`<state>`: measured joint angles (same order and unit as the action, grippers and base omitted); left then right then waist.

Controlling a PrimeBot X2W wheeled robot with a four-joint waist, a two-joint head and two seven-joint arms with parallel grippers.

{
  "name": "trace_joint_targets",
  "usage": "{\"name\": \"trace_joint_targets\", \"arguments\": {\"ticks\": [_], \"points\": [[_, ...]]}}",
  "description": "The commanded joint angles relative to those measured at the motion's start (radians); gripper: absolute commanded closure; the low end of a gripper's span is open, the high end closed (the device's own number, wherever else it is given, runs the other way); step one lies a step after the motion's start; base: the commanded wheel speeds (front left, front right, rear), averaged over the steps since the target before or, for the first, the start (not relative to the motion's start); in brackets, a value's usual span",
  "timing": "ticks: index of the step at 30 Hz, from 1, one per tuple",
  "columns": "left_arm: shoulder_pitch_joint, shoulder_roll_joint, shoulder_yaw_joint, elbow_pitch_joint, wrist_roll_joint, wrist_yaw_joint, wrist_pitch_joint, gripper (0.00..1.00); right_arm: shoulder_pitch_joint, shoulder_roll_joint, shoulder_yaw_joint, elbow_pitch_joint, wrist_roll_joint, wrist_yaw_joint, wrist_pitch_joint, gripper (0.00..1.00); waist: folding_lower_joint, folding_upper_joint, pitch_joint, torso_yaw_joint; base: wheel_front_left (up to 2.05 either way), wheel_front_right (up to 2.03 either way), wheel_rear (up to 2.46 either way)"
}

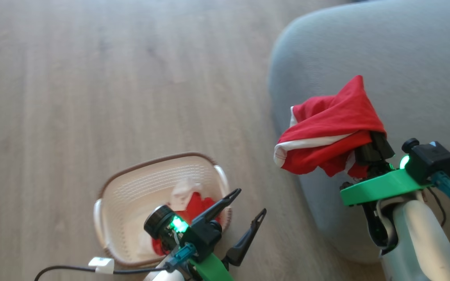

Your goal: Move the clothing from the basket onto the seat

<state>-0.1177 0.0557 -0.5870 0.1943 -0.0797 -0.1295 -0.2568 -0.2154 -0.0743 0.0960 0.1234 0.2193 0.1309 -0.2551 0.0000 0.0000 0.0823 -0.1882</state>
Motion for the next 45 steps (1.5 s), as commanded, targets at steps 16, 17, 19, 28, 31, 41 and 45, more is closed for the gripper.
{"name": "trace_joint_targets", "arguments": {"ticks": [16, 17, 19, 28, 31, 41, 45], "points": [[-0.037, 0.006, -0.016, -0.040, -0.004, -0.001, -0.005, 0.00, -0.030, -0.017, -0.085, -0.069, -0.019, 0.000, -0.007, 1.00, 0.0000, 0.0000, 0.050, -0.293, 0.00, 0.00, 0.00], [-0.038, 0.006, -0.018, -0.039, -0.004, -0.001, -0.005, 0.00, -0.031, -0.016, -0.091, -0.071, -0.019, 0.000, -0.007, 1.00, 0.0000, 0.0000, 0.055, -0.296, 0.00, 0.00, 0.00], [-0.044, 0.009, -0.021, -0.038, -0.003, -0.001, -0.005, 0.00, -0.033, -0.016, -0.102, -0.075, -0.019, 0.000, -0.007, 1.00, 0.0000, 0.0000, 0.063, -0.299, 0.00, 0.00, 0.00], [-0.082, 0.032, -0.044, -0.043, 0.000, -0.001, -0.005, 0.00, -0.059, -0.018, -0.175, -0.091, -0.040, 0.000, -0.007, 1.00, 0.0000, 0.0000, 0.124, -0.272, 0.00, 0.00, 0.00], [-0.109, 0.054, -0.058, -0.045, 0.008, -0.001, -0.005, 0.00, -0.101, -0.019, -0.220, -0.104, -0.037, 0.000, -0.007, 1.00, 0.0000, 0.0000, 0.179, -0.259, 0.00, 0.00, 0.00], [-0.198, 0.154, -0.106, -0.049, 0.029, -0.001, -0.005, 0.00, -0.352, -0.083, -0.316, -0.112, -0.007, 0.000, -0.007, 1.00, 0.0000, 0.0000, 0.388, -0.269, 0.00, 0.00, 0.00], [-0.215, 0.203, -0.122, -0.053, 0.037, -0.001, -0.005, 0.00, -0.477, -0.101, -0.355, -0.086, 0.013, 0.000, -0.007, 1.00, 0.0000, 0.0000, 0.461, -0.293, 0.00, 0.00, 0.00]]}}
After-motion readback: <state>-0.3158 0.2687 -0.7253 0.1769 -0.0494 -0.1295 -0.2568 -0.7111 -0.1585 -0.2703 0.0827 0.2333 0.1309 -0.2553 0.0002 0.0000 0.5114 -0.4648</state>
